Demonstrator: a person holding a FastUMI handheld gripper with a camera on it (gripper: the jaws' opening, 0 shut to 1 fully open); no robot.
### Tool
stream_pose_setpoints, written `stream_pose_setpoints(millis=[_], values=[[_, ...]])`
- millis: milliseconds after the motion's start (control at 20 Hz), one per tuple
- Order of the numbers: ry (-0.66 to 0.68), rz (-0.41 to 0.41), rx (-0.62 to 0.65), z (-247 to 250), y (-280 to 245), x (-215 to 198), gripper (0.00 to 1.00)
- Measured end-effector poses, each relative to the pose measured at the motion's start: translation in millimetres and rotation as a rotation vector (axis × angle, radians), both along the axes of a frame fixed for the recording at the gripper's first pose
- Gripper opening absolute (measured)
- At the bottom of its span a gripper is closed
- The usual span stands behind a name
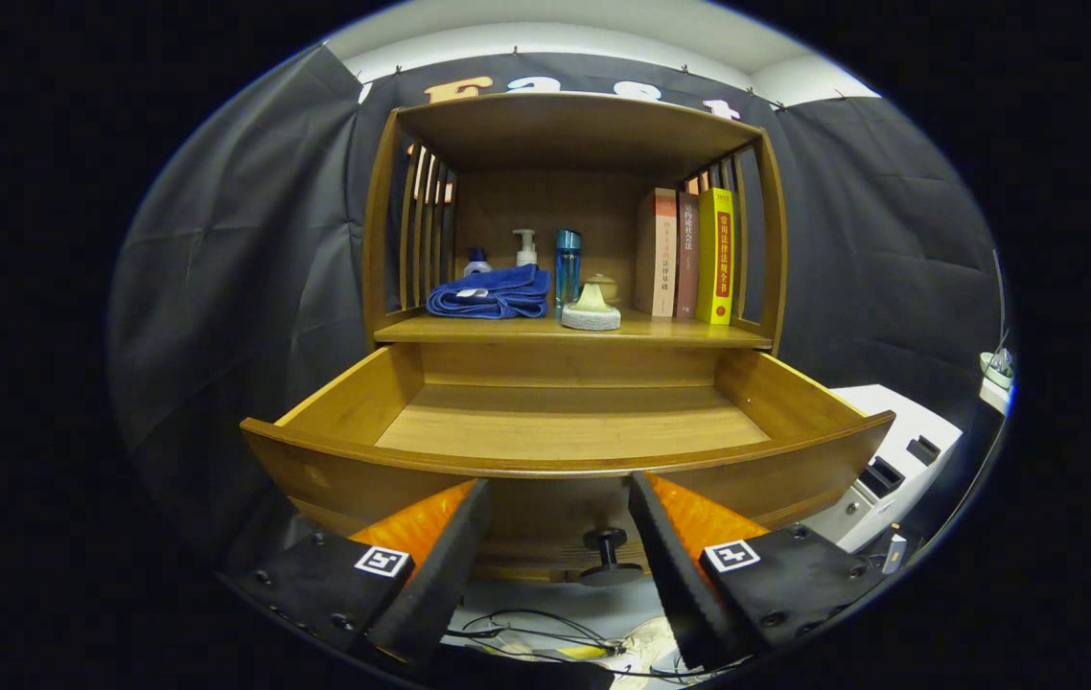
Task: Pull open the drawer, take out the items inside it, and place them on the countertop above the cabinet.
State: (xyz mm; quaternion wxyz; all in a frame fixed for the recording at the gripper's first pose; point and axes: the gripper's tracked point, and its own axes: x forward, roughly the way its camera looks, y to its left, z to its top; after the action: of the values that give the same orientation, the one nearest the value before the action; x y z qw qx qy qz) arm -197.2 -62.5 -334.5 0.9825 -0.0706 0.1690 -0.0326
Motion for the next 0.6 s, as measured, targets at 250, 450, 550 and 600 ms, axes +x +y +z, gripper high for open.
stream_pose_setpoints(millis=[250, 450, 550, 600], values=[[0.003, -0.016, -0.013, -1, 4, 10, 0.98], [0.005, -0.013, -0.025, 0, 4, 12, 0.99], [0.005, -0.017, -0.023, 0, 4, 13, 0.99], [0.006, -0.02, -0.02, 0, 4, 13, 0.99]])
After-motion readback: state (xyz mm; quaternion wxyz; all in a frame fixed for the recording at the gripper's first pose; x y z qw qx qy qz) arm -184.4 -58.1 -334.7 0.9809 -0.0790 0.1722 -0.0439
